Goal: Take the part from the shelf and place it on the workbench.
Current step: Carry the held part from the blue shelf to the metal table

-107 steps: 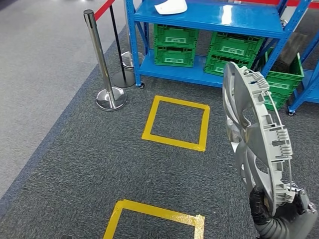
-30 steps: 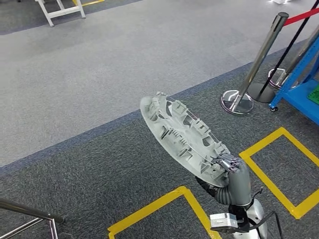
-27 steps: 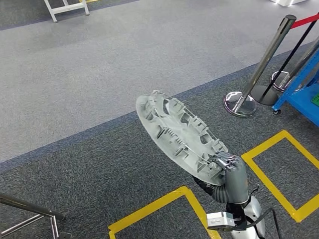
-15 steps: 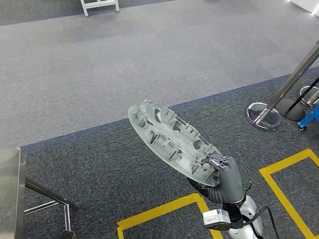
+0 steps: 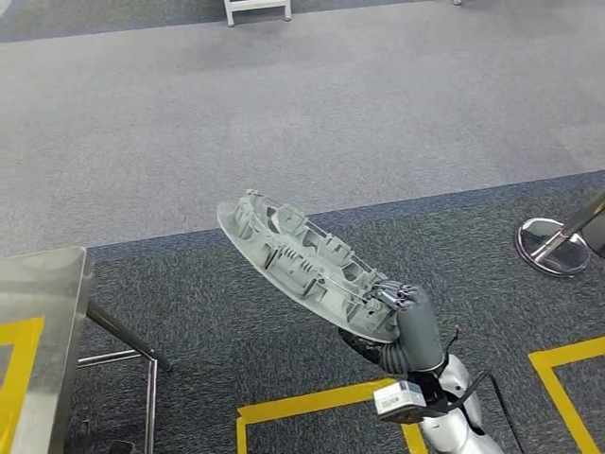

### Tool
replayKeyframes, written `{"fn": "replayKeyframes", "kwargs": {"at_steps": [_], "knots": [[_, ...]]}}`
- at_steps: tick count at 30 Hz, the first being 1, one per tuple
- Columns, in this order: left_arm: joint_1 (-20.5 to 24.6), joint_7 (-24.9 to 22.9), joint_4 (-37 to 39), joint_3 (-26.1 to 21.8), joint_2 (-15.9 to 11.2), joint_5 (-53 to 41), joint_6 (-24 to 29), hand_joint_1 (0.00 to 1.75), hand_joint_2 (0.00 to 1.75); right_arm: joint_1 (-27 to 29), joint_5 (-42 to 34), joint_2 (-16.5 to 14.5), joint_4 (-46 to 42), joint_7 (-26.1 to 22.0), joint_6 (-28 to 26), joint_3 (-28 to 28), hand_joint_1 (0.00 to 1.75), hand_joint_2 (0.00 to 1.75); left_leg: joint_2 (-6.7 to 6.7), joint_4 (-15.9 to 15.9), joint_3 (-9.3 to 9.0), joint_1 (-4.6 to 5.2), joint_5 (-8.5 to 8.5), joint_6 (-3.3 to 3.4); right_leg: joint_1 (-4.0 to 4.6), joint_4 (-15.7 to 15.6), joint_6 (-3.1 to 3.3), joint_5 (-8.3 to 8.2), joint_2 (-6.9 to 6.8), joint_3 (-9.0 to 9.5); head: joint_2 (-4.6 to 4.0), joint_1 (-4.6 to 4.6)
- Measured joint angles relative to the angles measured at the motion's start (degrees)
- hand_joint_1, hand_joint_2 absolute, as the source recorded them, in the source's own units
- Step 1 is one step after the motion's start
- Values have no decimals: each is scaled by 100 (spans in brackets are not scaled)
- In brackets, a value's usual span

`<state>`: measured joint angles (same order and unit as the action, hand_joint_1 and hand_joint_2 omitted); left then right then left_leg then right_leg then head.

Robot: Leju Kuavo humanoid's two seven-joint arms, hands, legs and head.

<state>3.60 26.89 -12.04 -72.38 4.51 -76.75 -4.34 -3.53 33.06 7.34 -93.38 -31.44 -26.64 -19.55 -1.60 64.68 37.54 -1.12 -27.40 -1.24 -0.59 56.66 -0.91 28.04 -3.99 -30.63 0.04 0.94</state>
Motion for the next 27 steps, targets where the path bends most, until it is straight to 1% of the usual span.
{"fn": "replayKeyframes", "kwargs": {"at_steps": [1,2,3,5,6,7,8,9,10,11,12,13,14,15,16,17,18,19,20,21,22,23,24,25,26,27], "knots": [[11,-1,3,-1,8,3,1,0,0,-12,-3,-2,7,-1,1,-11,175,175,-92,-317,-157,11,96,30,18,25,-34,27,-40,3,0,2],[20,-1,7,-1,22,4,1,0,0,-27,-5,-2,11,-3,2,-20,175,175,-153,-496,-239,27,121,70,39,45,-64,47,-77,4,0,-4],[25,-2,13,-1,41,5,1,0,0,-42,-8,-3,13,-5,2,-29,175,175,-165,-533,-244,47,89,116,59,53,-91,58,-111,4,0,-14],[29,-3,27,-2,78,5,3,0,0,-68,-14,-4,15,-11,2,-50,175,175,-54,-554,-237,43,106,203,63,48,-141,83,-182,17,0,-35],[34,-2,34,-3,93,5,7,0,0,-74,-20,-4,17,-15,2,-59,175,175,-9,-576,-254,30,114,241,56,87,-166,134,-137,8,0,-46],[43,-1,38,-3,104,4,11,0,0,-78,-31,-4,20,-23,2,-65,175,175,33,-599,-272,11,126,279,48,223,-185,238,-32,-49,0,-61],[56,1,39,-2,110,3,16,0,0,-75,-46,-4,24,-35,1,-68,175,175,74,-618,-289,-10,135,310,41,483,-198,394,113,-170,0,-83],[67,2,40,-2,114,0,19,0,0,-66,-64,-2,28,-50,1,-67,175,175,115,-624,-293,-18,136,328,33,854,-203,575,266,-343,0,-107],[76,2,41,-1,115,-3,21,0,0,-49,-82,3,32,-66,0,-63,175,175,160,-625,-293,-26,136,339,24,1270,-210,745,356,-553,0,-121],[80,2,42,-1,116,-8,23,0,0,-23,-100,11,36,-81,-1,-57,175,175,214,-624,-292,-35,134,341,11,1613,-223,847,395,-740,0,-128],[77,2,42,-1,115,-13,25,0,0,10,-120,21,39,-95,-2,-49,175,175,273,-623,-294,-49,131,336,-11,1784,-241,848,408,-853,0,-132],[72,2,42,-1,113,-18,28,0,0,44,-142,35,40,-109,-2,-40,175,175,340,-619,-299,-69,125,320,-43,1733,-265,733,411,-861,0,-131],[65,2,42,-1,111,-22,31,0,0,76,-161,52,40,-123,-3,-28,175,175,414,-609,-305,-97,116,290,-85,1465,-297,528,422,-758,0,-130],[57,2,42,-1,104,-27,33,0,0,101,-177,73,40,-137,-3,-12,175,175,489,-592,-305,-121,100,241,-143,1064,-344,296,494,-589,0,-133],[52,3,41,-1,85,-29,37,0,0,125,-190,92,43,-148,-3,7,175,175,563,-562,-293,-139,86,179,-189,677,-399,136,633,-415,0,-139],[48,4,40,-1,69,-32,39,0,0,149,-197,109,45,-156,-3,28,175,175,632,-549,-272,-153,89,118,-220,379,-422,58,751,-264,0,-136],[40,5,40,-2,52,-33,41,0,0,172,-201,123,48,-162,-3,44,175,175,693,-562,-250,-167,108,58,-229,197,-424,41,848,-170,0,-129],[29,6,39,-2,40,-34,43,0,0,186,-203,133,51,-164,-3,54,175,175,751,-603,-234,-188,148,1,-210,133,-393,62,873,-124,0,-122],[13,7,39,-2,42,-36,44,0,0,193,-203,142,51,-166,-3,59,175,175,809,-660,-230,-205,192,-47,-195,98,-335,55,815,-94,0,-108],[-3,7,40,-2,45,-42,44,0,0,191,-202,148,48,-167,-3,62,175,175,802,-690,-224,-218,208,-86,-193,66,-281,33,753,-79,0,-102],[-13,7,40,-2,50,-48,43,0,0,186,-202,151,44,-170,0,67,175,175,707,-646,-195,-210,181,-113,-196,46,-226,23,683,-58,0,-91],[-13,8,41,-1,54,-54,42,0,0,185,-201,151,38,-179,5,73,175,175,565,-478,-116,-192,86,-123,-199,24,-176,20,604,-34,0,-73],[-6,8,42,-1,55,-58,40,0,0,185,-199,151,34,-191,13,80,175,175,396,-179,23,-176,-66,-122,-194,9,-135,24,518,-9,0,-52],[1,8,42,-1,53,-58,40,0,0,185,-195,151,32,-203,21,88,175,175,275,222,210,-160,-246,-121,-177,7,-109,36,436,5,0,-34],[6,8,42,-1,50,-59,40,0,0,185,-190,151,33,-211,31,93,175,175,231,625,400,-154,-402,-119,-160,9,-94,46,353,15,0,-22],[2,8,42,-1,48,-61,40,0,0,186,-186,151,34,-216,39,97,175,175,218,910,531,-152,-482,-116,-149,10,-86,57,279,26,0,-16]]}}
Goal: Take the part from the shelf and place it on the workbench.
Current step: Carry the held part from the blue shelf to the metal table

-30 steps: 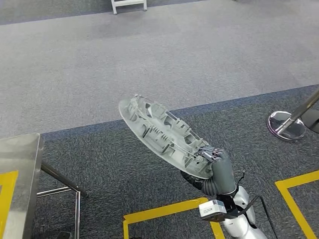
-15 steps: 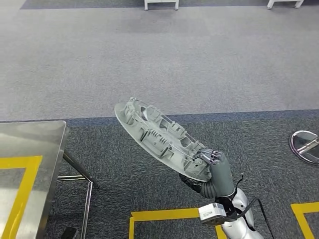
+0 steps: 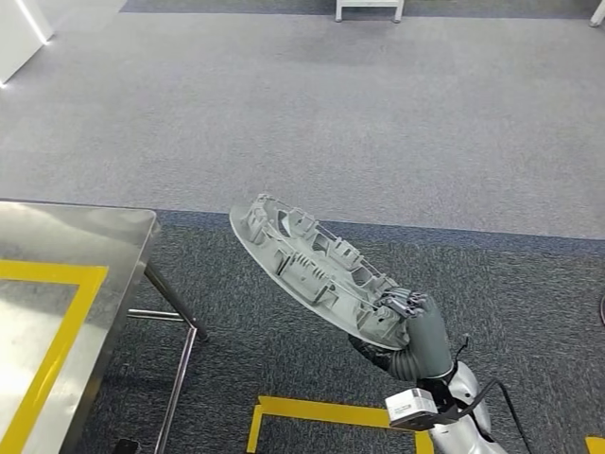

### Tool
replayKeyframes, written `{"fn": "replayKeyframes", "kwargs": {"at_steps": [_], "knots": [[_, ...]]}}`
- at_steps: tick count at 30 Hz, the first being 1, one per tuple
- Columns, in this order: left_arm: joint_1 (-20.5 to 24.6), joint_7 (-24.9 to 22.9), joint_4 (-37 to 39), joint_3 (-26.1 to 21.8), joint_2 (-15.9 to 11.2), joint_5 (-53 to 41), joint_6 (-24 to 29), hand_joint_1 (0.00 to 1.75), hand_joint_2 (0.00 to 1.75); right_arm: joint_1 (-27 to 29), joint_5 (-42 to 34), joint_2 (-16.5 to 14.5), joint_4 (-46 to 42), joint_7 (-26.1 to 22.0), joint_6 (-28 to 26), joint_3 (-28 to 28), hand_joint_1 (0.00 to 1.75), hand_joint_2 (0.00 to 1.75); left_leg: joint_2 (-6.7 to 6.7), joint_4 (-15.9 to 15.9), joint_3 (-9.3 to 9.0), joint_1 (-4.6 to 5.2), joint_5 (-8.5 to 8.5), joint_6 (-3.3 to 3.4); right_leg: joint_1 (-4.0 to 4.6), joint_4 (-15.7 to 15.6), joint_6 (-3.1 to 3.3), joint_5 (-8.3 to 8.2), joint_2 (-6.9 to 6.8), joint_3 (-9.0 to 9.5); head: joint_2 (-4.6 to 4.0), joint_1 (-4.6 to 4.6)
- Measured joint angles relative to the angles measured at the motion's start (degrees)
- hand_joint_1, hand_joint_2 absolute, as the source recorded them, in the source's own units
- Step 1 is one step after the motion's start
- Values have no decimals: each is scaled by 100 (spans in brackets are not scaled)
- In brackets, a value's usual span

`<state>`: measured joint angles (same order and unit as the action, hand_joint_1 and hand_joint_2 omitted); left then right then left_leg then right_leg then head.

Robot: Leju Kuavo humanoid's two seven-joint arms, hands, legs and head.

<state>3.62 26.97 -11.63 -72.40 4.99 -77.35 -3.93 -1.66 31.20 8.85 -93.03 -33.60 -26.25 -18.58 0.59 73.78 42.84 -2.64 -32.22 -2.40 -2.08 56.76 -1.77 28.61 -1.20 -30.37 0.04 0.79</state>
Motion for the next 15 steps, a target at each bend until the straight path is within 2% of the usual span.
{"fn": "replayKeyframes", "kwargs": {"at_steps": [1,2,3,5,6,7,9,10,11,13,14,15], "knots": [[-9,0,0,-1,-1,-2,0,0,0,1,4,0,2,-2,8,1,175,175,-7,71,25,1,35,6,6,2,0,13,-68,14,0,2],[-18,0,0,-1,-2,-3,0,0,0,3,5,0,3,-3,16,1,175,175,-26,-106,-73,2,179,16,7,4,-9,29,-130,35,0,5],[-23,0,0,-2,-4,-4,1,0,0,2,7,0,3,-5,23,-1,175,175,-80,-467,-263,3,383,27,4,8,-32,51,-186,64,0,6],[-11,1,1,-2,-8,-4,1,0,0,-4,13,1,3,-10,32,2,175,175,-253,-1159,-633,45,606,66,24,31,-117,110,-285,106,0,17],[-4,2,1,-2,-7,-3,2,0,0,-11,15,1,2,-12,32,8,175,175,-311,-1336,-716,70,618,99,39,43,-163,137,-331,120,0,14],[-2,3,1,-2,-5,2,2,0,0,-18,17,2,2,-14,32,13,175,175,-322,-1376,-728,98,572,140,52,43,-202,153,-374,132,0,9],[-19,-1,0,-2,2,28,7,0,0,-32,18,2,-4,-22,31,20,175,175,-232,-1381,-705,110,562,236,40,24,-262,178,-448,165,0,-13],[-28,-3,1,-2,12,41,9,0,0,-33,18,2,-10,-26,31,21,175,175,-185,-1383,-708,112,561,281,27,56,-282,228,-406,157,0,-23],[-31,-5,1,-3,24,51,10,0,0,-33,17,2,-17,-31,31,28,175,175,-138,-1392,-712,111,566,325,19,190,-293,331,-306,98,0,-35],[-18,-6,2,-4,51,54,11,0,0,-31,15,2,-26,-37,31,51,175,175,-48,-1402,-713,124,574,391,30,872,-276,688,-26,-232,0,-74],[-10,-7,2,-4,61,56,11,0,0,-27,14,2,-27,-40,31,63,175,175,4,-1401,-710,139,573,412,47,1317,-256,860,59,-461,0,-87],[-6,-8,2,-5,71,62,8,0,0,-21,14,2,-27,-43,31,71,175,175,61,-1400,-710,154,572,424,64,1667,-235,953,98,-659,0,-96]]}}
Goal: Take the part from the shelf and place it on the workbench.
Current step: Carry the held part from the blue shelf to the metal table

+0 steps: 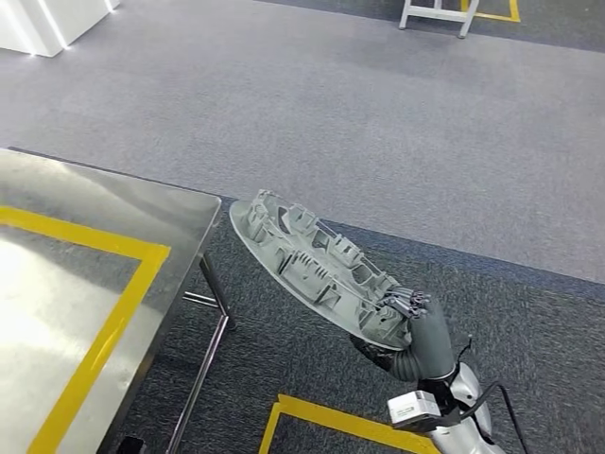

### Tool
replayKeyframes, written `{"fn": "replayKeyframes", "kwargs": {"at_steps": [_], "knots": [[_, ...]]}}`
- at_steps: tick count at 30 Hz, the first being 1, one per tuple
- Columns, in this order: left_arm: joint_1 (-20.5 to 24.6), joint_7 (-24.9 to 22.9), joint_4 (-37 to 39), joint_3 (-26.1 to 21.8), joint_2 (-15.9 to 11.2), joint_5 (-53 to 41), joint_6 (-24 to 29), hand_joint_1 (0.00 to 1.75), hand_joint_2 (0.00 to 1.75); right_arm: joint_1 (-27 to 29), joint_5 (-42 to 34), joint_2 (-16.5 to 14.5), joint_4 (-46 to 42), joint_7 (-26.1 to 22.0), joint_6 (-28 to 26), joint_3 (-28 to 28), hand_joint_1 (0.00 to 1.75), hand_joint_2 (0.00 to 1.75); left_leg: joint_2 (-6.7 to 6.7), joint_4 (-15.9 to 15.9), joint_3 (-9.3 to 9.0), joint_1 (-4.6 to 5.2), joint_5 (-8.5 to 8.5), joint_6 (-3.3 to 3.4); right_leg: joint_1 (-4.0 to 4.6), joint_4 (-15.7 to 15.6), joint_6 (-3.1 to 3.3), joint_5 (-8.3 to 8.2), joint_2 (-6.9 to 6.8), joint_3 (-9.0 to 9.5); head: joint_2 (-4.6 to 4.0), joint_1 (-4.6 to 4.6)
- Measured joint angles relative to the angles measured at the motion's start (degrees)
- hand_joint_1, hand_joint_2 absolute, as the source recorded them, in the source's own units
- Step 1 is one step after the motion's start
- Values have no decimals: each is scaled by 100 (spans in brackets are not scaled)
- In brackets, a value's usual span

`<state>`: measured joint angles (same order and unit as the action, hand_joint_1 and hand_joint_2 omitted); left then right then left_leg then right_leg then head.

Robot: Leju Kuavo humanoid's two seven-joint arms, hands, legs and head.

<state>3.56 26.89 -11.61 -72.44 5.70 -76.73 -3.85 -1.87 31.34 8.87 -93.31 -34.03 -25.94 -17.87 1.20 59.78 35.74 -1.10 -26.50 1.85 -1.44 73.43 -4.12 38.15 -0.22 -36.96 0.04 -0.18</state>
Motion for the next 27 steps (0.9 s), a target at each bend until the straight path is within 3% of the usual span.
{"fn": "replayKeyframes", "kwargs": {"at_steps": [1,2,3,5,7,9,10,12,14,16,17,18,20,22,25,27], "knots": [[0,-6,0,-3,9,18,-5,0,0,9,1,0,-1,-1,0,5,175,175,62,2,-5,12,-2,5,16,139,25,-30,14,-107,0,-3],[0,-19,0,-9,16,50,-16,0,0,19,2,0,-2,-2,-1,10,175,175,130,3,-13,20,-3,7,28,35,53,-180,25,-102,0,-2],[1,-40,0,-21,25,94,-30,0,0,29,4,1,-8,-2,-3,16,175,175,200,5,-23,24,-3,6,35,-288,84,-417,57,12,0,-3],[8,-113,0,-71,52,220,-54,0,0,54,9,12,-29,-3,-13,37,175,175,329,16,-22,27,-2,-9,28,-1062,135,-802,261,319,0,-3],[17,-253,0,-172,85,388,-60,0,0,114,11,21,-89,-6,-42,67,175,175,444,21,28,20,27,-70,24,-1432,149,-874,407,492,0,-2],[6,-489,0,-295,132,507,-9,0,0,203,10,27,-174,-9,-74,103,175,175,555,-1,67,8,71,-157,20,-1491,171,-867,335,542,0,0],[-6,-633,1,-347,166,524,38,0,0,245,9,33,-216,-10,-84,122,175,175,520,13,80,14,59,-188,10,-1515,202,-885,276,557,0,6],[-13,-876,2,-405,233,502,135,0,0,319,-1,44,-300,-14,-93,162,175,175,264,317,214,36,-134,-231,-10,-1564,269,-912,137,595,0,55],[-2,-998,3,-425,306,455,176,0,0,383,-10,52,-370,-24,-107,199,175,175,-9,1023,532,31,-482,-268,13,-1572,302,-906,-11,611,0,100],[1,-1026,4,-429,354,416,184,0,0,431,-14,58,-402,-29,-111,229,175,175,-73,1538,758,17,-638,-291,29,-1570,310,-895,-155,617,0,104],[-3,-1028,4,-431,365,404,187,0,0,452,-15,61,-414,-29,-111,239,175,175,-82,1505,727,16,-566,-292,31,-1570,307,-889,-218,623,0,106],[-6,-1026,4,-431,372,388,192,0,0,473,-15,63,-426,-29,-111,249,175,175,-107,1237,578,16,-400,-285,32,-1569,300,-880,-276,635,0,108],[-3,-1018,4,-431,379,362,204,0,0,501,-15,65,-460,-31,-111,266,175,175,-301,431,147,46,-95,-238,49,-1566,263,-851,-378,666,0,113],[10,-1000,4,-430,388,351,215,0,0,506,-16,73,-490,-38,-111,288,175,175,-437,-6,-70,92,-17,-165,78,-1566,203,-826,-458,684,0,111],[6,-978,4,-429,405,329,227,0,0,505,-17,84,-524,-48,-110,305,175,175,-311,-47,-64,104,-18,-68,77,-1589,101,-795,-548,713,0,109],[9,-962,4,-429,416,299,233,0,0,504,-17,97,-542,-52,-109,310,175,175,-207,-83,-73,76,11,4,62,-1361,52,-610,-381,618,0,95]]}}
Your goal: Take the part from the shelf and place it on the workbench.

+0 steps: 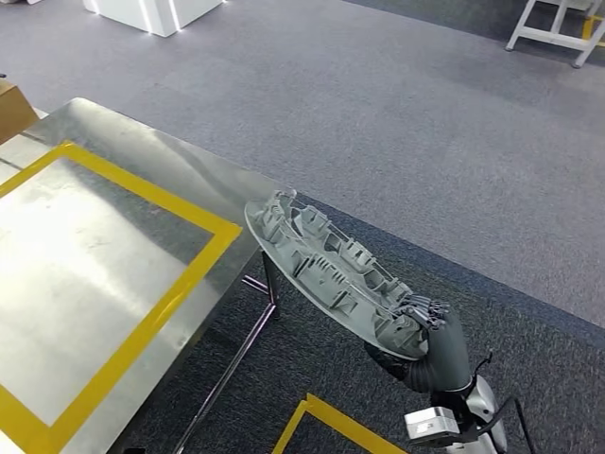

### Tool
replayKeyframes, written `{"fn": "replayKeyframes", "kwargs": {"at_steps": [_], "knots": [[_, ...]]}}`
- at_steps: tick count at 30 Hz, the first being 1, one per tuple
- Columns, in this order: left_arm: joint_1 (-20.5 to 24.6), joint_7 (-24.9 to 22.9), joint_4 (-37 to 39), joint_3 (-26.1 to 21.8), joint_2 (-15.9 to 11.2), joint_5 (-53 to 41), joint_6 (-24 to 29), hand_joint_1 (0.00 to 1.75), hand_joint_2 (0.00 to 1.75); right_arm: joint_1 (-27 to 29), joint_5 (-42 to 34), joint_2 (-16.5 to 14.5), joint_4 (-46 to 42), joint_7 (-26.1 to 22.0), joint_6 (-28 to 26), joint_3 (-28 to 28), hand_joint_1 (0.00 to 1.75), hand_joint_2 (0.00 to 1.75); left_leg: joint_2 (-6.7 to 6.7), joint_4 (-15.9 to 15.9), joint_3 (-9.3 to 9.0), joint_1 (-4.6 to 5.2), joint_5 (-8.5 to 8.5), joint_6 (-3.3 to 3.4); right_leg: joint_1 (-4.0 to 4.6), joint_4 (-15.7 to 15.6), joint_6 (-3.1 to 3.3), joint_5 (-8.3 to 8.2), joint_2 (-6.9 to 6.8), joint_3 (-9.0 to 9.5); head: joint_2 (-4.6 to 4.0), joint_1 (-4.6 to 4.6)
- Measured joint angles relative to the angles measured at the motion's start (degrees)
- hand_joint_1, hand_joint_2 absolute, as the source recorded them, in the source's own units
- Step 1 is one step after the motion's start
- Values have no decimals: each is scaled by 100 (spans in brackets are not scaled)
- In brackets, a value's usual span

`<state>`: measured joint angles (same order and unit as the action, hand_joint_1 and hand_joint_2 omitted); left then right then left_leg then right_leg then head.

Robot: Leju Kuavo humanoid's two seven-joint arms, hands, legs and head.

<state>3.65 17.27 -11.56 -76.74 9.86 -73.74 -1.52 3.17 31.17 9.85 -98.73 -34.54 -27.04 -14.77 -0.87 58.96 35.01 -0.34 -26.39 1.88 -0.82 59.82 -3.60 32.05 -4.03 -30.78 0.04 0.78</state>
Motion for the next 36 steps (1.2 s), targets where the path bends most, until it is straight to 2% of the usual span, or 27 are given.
{"fn": "replayKeyframes", "kwargs": {"at_steps": [2,3,4,5,6,7,9,11,13,15,17,18,19,20,21,22,24,25,26,28,29,30,31,32,34,35,36], "knots": [[13,20,0,0,4,-23,3,0,0,-1,2,15,-10,-8,-1,3,175,175,104,-10,3,-8,15,44,-4,717,-9,375,281,-337,0,-28],[17,28,0,1,6,-35,4,0,0,-1,3,20,-13,-10,-2,4,175,175,164,-9,9,-1,17,54,-1,1134,-6,534,355,-545,0,-37],[17,36,0,1,9,-53,3,0,0,-2,5,26,-13,-11,-5,4,175,175,228,-8,10,6,18,58,3,1422,-1,601,386,-701,0,-41],[16,44,0,3,10,-71,3,0,0,-8,6,35,-14,-9,-10,5,175,175,297,-6,8,11,19,59,8,1490,11,544,397,-760,0,-42],[16,55,0,5,11,-93,3,0,0,-22,7,47,-16,-2,-16,8,175,175,369,-3,1,14,20,59,11,1312,28,371,412,-703,0,-44],[16,68,0,9,13,-111,5,0,0,-49,8,66,-22,12,-21,14,175,175,438,-2,-7,14,20,57,13,945,50,132,458,-553,0,-45],[26,95,0,23,11,-132,12,0,0,-135,-1,110,-47,53,-27,41,175,175,563,11,-3,21,27,35,6,152,103,-200,662,-198,0,-47],[33,110,0,37,6,-134,15,0,0,-220,-12,140,-80,85,-33,73,175,175,665,20,41,13,55,-27,10,-171,137,-249,771,-34,0,-43],[17,115,0,43,-3,-134,16,0,0,-278,-15,149,-107,99,-40,97,175,175,727,22,81,-6,79,-98,13,-209,176,-271,682,-5,0,-42],[4,120,0,45,-13,-135,17,0,0,-311,-16,158,-127,105,-42,115,175,175,535,205,171,5,-47,-157,-4,-257,240,-303,556,23,0,-28],[18,139,0,48,-15,-141,19,0,0,-341,-13,165,-142,112,-45,126,175,175,247,818,452,8,-377,-211,-7,-277,282,-308,413,42,0,-9],[27,156,0,50,-15,-146,17,0,0,-375,-7,170,-146,128,-39,127,175,175,183,1213,637,-3,-545,-234,-3,-274,290,-303,343,43,0,-4],[32,175,0,52,-16,-155,16,0,0,-429,5,179,-146,157,-22,123,175,175,156,1513,776,-14,-637,-251,1,-272,294,-296,273,46,0,-4],[32,196,0,55,-21,-168,11,0,0,-500,33,188,-146,204,9,116,175,175,143,1632,829,-22,-627,-261,2,-271,294,-290,207,51,0,-4],[31,215,0,61,-27,-182,4,0,0,-588,76,196,-146,262,46,103,175,175,126,1511,765,-25,-507,-264,3,-270,289,-281,144,61,0,-3],[31,231,0,69,-36,-199,-3,0,0,-687,132,202,-146,328,84,84,175,175,85,1173,592,-24,-310,-257,3,-269,278,-269,85,79,0,-4],[42,245,0,90,-47,-233,-22,0,0,-914,262,205,-146,462,144,16,175,175,-106,371,187,9,-12,-210,23,-263,236,-233,-16,111,0,-6],[50,246,0,99,-49,-246,-31,0,0,-1040,333,205,-144,528,168,-35,175,175,-173,124,69,33,46,-172,38,-262,209,-219,-58,120,0,-9],[56,246,0,108,-49,-256,-40,0,0,-1161,405,205,-143,591,187,-95,175,175,-205,17,27,58,44,-135,53,-266,182,-210,-97,124,0,-9],[60,246,0,129,-48,-270,-51,0,0,-1372,558,205,-138,707,208,-236,175,175,-105,-12,38,70,54,-62,61,-290,117,-197,-178,143,0,-12],[58,246,0,140,-44,-282,-54,0,0,-1459,645,206,-131,768,211,-308,175,175,-51,-34,33,59,65,-30,53,-271,84,-159,-139,136,0,-17],[59,246,0,150,-42,-293,-56,0,0,-1541,748,207,-117,835,210,-378,175,175,4,-56,25,43,79,5,44,-168,57,-74,-36,91,0,-28],[64,245,0,162,-42,-302,-58,0,0,-1624,890,208,-87,921,206,-453,175,175,55,-76,18,26,92,35,34,75,37,70,108,-25,0,-42],[70,245,0,172,-42,-307,-62,0,0,-1704,1073,209,-31,1026,193,-539,175,175,107,-81,20,23,98,53,27,448,30,252,261,-209,0,-55],[81,246,0,186,-49,-314,-68,0,0,-1837,1512,210,160,1261,141,-747,175,175,224,-78,27,30,99,70,25,1256,26,540,383,-627,0,-65],[82,246,0,188,-49,-321,-71,0,0,-1886,1727,211,291,1374,99,-862,175,175,292,-76,25,34,99,71,25,1448,31,539,393,-751,0,-65],[81,246,0,191,-49,-332,-72,0,0,-1929,1916,211,433,1477,51,-975,175,175,366,-73,20,36,99,71,25,1399,40,416,399,-763,0,-65]]}}
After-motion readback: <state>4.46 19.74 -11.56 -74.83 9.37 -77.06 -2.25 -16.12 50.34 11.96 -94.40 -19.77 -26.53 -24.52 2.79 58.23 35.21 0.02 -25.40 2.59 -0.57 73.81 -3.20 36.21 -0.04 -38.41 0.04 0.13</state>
